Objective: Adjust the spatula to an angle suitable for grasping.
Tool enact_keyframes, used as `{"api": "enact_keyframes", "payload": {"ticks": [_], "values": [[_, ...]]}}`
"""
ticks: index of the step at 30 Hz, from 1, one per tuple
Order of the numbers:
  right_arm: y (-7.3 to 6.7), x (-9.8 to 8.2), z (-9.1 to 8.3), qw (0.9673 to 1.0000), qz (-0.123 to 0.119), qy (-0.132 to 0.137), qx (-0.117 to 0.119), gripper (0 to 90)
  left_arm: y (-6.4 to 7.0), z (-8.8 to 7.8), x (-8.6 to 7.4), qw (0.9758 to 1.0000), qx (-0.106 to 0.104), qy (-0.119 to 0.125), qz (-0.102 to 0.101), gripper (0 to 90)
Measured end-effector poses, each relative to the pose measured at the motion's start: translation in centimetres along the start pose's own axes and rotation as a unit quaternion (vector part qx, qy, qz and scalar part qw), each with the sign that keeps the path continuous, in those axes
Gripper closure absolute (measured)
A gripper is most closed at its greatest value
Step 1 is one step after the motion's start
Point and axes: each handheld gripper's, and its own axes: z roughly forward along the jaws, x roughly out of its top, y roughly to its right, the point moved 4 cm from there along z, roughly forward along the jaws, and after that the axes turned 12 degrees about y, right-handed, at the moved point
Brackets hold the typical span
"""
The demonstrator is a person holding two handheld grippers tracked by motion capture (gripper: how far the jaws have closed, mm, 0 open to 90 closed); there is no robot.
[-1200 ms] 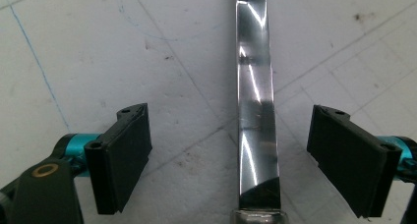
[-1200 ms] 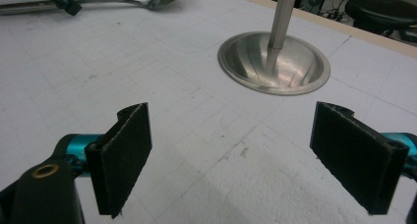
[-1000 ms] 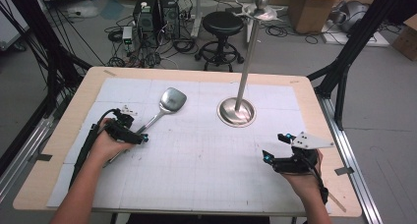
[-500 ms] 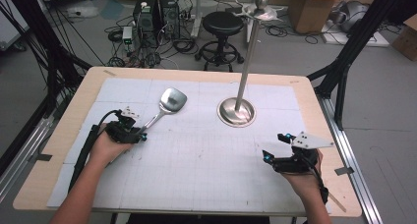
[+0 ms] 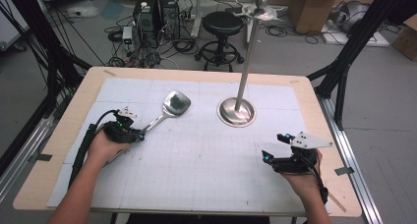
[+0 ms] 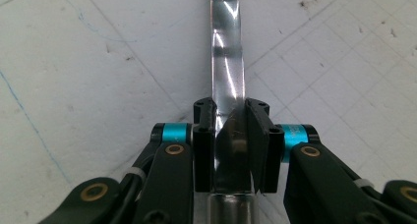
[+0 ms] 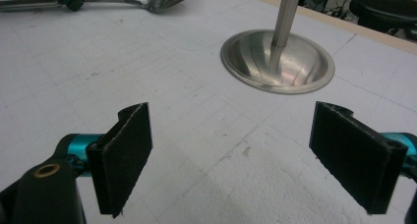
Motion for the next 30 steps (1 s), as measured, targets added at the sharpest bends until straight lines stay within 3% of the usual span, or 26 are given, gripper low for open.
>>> {"api": "enact_keyframes", "payload": {"ticks": [5, 9, 16, 21, 30], "values": [[0.0, 0.0, 0.0, 1.0, 0.002, 0.0, 0.001, 15.2, 0.4, -0.3, -0.1, 0.9997, -0.022, -0.006, 0.005, 74.6], [0.0, 0.0, 0.0, 1.0, 0.002, 0.002, 0.001, 15.2, 1.1, -0.4, -0.2, 0.9987, -0.046, -0.008, 0.021, 74.6], [0.0, 0.2, 0.2, 1.0, 0.0, 0.003, 0.004, 15.2, 2.9, -0.4, 0.0, 0.9952, -0.083, -0.006, 0.052, 74.6], [-0.1, 0.2, 0.3, 1.0, 0.001, 0.004, 0.005, 15.2, 4.2, -0.2, 0.0, 0.9912, -0.109, -0.005, 0.075, 74.6], [-0.1, 0.2, 0.4, 1.0, 0.0, 0.002, 0.006, 15.2, 7.2, 0.6, 0.5, 0.9801, -0.147, -0.008, 0.133, 74.6]]}}
